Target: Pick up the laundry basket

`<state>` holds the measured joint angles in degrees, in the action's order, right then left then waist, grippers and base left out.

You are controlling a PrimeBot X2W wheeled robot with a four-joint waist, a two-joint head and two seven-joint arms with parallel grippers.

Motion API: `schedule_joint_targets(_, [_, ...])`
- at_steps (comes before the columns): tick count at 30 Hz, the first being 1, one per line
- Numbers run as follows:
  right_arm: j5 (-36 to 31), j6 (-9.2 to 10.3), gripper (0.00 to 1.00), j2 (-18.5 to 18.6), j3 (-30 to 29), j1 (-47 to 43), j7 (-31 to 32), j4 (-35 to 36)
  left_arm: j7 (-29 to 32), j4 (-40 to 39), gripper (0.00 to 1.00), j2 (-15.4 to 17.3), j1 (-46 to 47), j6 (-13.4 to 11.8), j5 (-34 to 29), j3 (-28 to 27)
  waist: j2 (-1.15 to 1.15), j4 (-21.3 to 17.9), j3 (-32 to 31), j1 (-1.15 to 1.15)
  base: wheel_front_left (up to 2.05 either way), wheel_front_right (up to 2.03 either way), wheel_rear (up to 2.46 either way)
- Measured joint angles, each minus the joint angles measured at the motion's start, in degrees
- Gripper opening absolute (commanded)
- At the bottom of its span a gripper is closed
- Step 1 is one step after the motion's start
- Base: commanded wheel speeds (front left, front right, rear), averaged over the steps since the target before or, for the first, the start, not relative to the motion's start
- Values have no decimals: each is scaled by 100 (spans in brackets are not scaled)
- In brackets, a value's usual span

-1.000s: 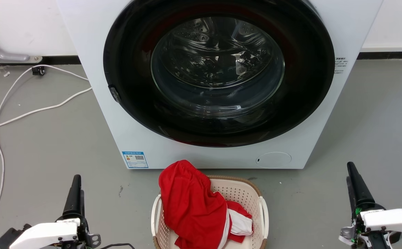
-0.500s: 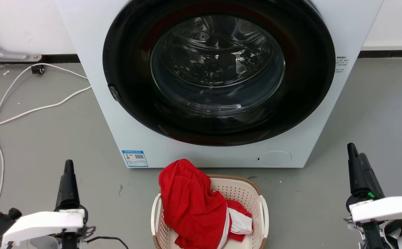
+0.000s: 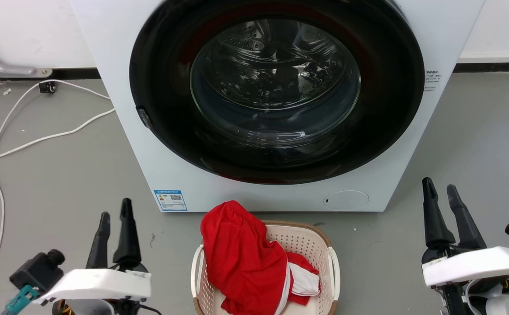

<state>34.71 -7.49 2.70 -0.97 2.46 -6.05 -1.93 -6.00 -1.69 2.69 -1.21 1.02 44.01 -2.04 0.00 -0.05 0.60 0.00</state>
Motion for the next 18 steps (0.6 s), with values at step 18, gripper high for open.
schedule_joint_targets(18, [-1524, 0, 100, 2, 25, -51, -271, -76, -279, -67, 100, 245, -87, -267, -1909, 858, 0, -20, 4, 0, 0, 0, 0])
